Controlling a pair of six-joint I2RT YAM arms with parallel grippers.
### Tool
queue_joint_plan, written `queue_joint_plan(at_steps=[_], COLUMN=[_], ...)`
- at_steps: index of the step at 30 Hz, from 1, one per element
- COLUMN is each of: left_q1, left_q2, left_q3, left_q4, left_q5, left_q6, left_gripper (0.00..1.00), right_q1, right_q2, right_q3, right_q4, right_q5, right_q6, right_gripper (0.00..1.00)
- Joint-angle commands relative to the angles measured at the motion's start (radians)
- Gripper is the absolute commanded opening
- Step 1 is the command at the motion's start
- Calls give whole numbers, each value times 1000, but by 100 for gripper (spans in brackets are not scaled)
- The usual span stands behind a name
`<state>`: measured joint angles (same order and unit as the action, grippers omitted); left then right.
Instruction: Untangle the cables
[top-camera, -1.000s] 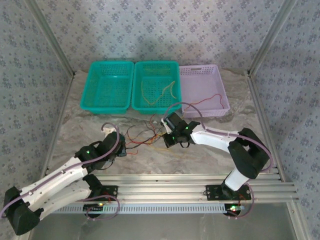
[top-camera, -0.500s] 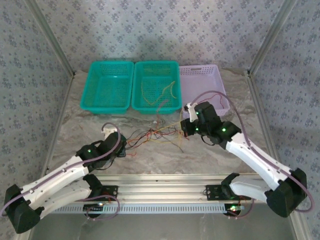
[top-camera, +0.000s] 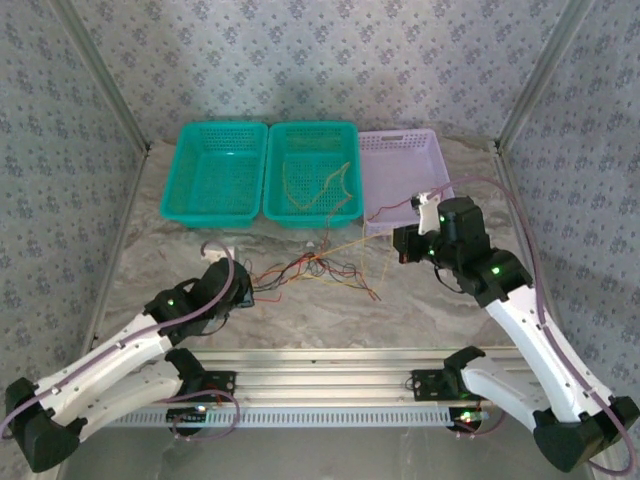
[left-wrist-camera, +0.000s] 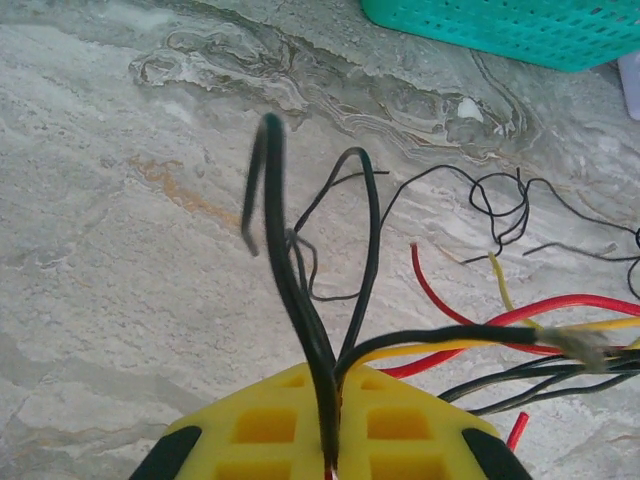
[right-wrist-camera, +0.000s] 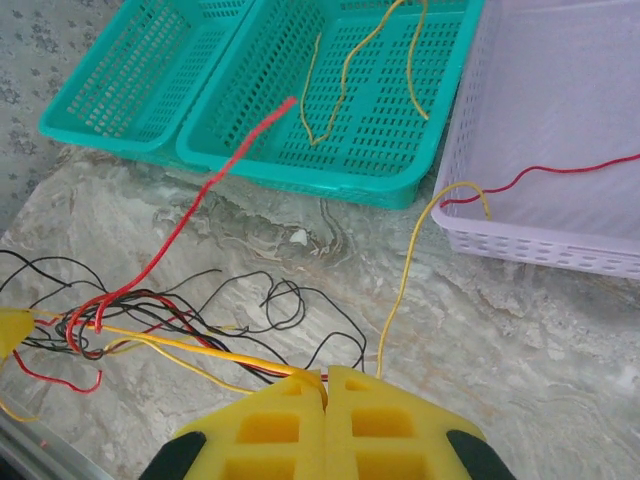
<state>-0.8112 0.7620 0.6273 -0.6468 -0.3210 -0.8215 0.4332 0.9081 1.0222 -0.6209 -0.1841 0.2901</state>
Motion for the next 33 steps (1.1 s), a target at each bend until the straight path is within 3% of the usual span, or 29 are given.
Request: queue_joint_plan(at_steps=[1,6,7,16,25,33], left_q1=[22,22,22,22,15,-17], left_q2=[-13,-69,-88,-159,46,207], left_q3=[-32,-36,-41,-87,-91,-94], left_q4=[-73,-9,-2,138,352,511], left_q5=[-19,42,45,138,296,350], left_q6=[21,56,60,67,53,23], left_gripper=[20,61,63,73,75,75], right_q1=[-18,-9,-10,-15,-25,-28], right_q2=[4,-4,-8,-48,-87,-78], right_q3=[9,4,8,44,145,238], right_q4=[77,81,75,87,149,201], right_q5=[4,32,34,34,-11,-74], right_q6=[45,43,44,55,117,159], right_gripper=[0,0,0,0,0,0])
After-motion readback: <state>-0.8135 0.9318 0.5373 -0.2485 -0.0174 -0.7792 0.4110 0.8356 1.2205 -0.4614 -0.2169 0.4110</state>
